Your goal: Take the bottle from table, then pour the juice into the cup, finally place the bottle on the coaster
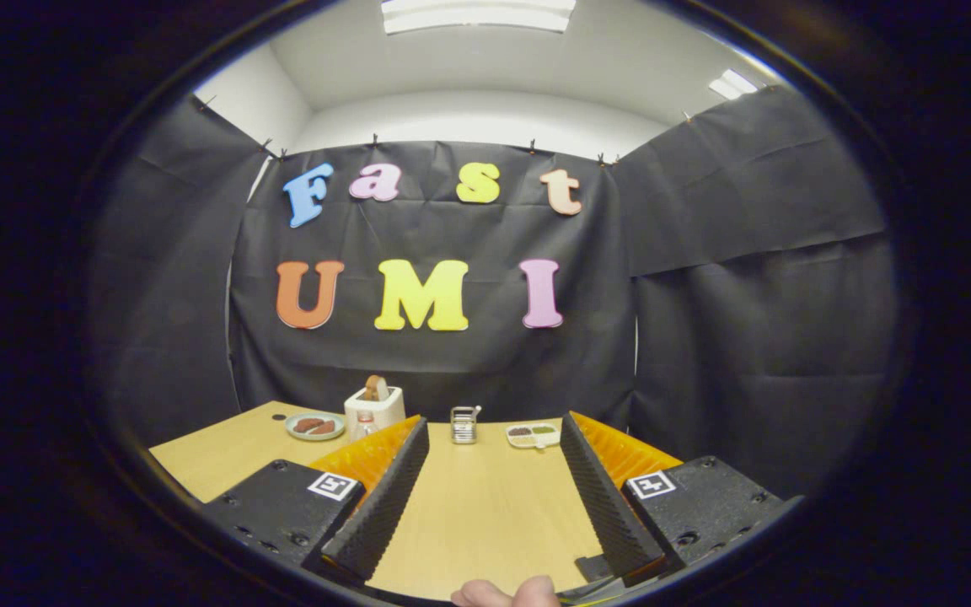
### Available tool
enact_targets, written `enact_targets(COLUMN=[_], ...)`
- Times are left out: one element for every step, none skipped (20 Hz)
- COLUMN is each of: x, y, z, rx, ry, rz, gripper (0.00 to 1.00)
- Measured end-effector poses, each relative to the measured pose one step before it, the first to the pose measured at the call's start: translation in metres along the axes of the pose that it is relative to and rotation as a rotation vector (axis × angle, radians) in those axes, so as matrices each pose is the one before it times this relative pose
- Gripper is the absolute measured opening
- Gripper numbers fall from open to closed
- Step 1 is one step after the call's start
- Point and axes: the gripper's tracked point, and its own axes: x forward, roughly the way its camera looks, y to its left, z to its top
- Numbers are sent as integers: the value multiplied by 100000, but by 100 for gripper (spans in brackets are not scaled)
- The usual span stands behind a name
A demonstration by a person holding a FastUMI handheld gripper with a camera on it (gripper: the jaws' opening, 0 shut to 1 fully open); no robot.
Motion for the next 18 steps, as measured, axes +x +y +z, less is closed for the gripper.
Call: enact_targets(x=[795,880,852,1031,1280,1483,1567,1818,1807,1883,1807,1654,1584,1424,1275,1159,1070,703], y=[-1454,-1316,-1413,-1225,-1388,-1348,-1368,-983,-1075,-931,-766,-279,-69,-30,150,80,19,319], z=[-375,-424,-834,-465,-611,-581,-974,-1320,-1026,-1108,-1504,-1533,-1459,-1104,-785,-769,-1361,-1618], rx=[444,814,1016,899,-376,-656,-1269,-912,607,617,1277,471,521,325,1197,-85,-107,73], ry=[-842,-355,170,-451,-940,-1603,-657,-610,-1101,-840,480,991,696,-223,-677,-854,252,2606], rz=[-802,-656,-783,-335,-798,-1143,-453,55,-352,-742,-711,712,1092,1328,1600,820,759,1087], gripper=[100,100,100,100,100,100,100,100,100,100,100,100,100,100,100,100,100,100])
